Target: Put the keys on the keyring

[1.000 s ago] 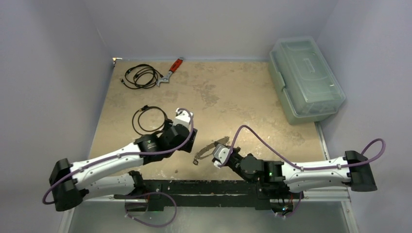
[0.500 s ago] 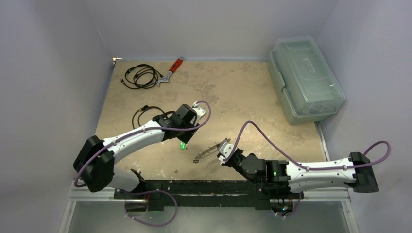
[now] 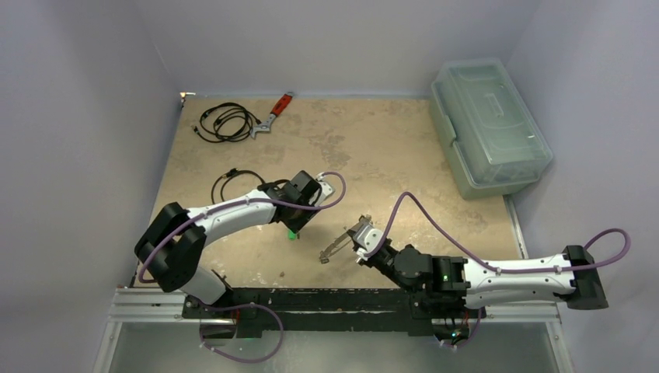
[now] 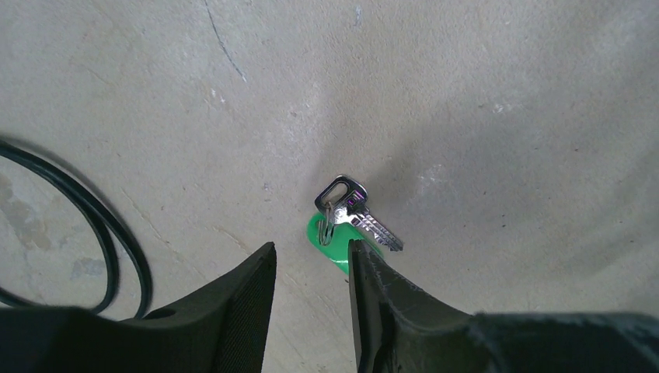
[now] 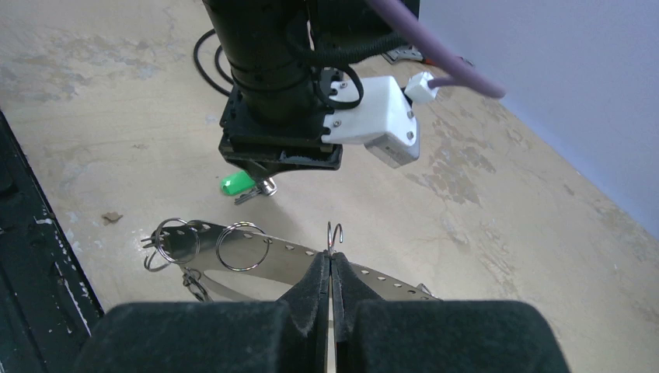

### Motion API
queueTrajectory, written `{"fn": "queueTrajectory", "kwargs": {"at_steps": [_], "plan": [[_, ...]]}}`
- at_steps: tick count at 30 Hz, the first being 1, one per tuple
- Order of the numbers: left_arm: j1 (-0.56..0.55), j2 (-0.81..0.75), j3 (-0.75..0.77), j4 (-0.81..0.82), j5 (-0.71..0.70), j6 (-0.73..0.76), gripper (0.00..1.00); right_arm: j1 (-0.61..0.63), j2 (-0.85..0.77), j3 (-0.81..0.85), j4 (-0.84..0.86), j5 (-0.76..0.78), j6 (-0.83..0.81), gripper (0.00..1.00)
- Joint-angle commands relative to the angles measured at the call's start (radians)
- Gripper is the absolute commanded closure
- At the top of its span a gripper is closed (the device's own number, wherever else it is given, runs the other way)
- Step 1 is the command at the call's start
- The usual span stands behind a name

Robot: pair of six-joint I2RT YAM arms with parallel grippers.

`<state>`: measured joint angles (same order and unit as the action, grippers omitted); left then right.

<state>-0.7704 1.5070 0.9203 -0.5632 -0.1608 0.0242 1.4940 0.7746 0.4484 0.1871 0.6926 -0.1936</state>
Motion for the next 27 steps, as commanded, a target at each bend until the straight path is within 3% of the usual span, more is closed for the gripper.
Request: {"fn": "queueTrajectory", "kwargs": {"at_steps": [1,13,21,27], "plan": [[0.005,0.030,0.033,0.029,-0.010,0.028,0.63,0.006,-0.025,0.002,0.051,-0.007,0.018,1.00],[0.010,0.082,0.044,0.039,-0.010,0.040,0.70,0.006,-0.055,-0.006,0.057,-0.020,0.019,1.00],[0.015,0.110,0.055,0.035,-0.001,0.046,0.87,0.007,-0.061,-0.008,0.057,-0.030,0.020,1.00],[0.016,0.110,0.052,0.031,0.000,0.043,0.87,0.006,-0.064,-0.008,0.057,-0.033,0.022,1.00]]}}
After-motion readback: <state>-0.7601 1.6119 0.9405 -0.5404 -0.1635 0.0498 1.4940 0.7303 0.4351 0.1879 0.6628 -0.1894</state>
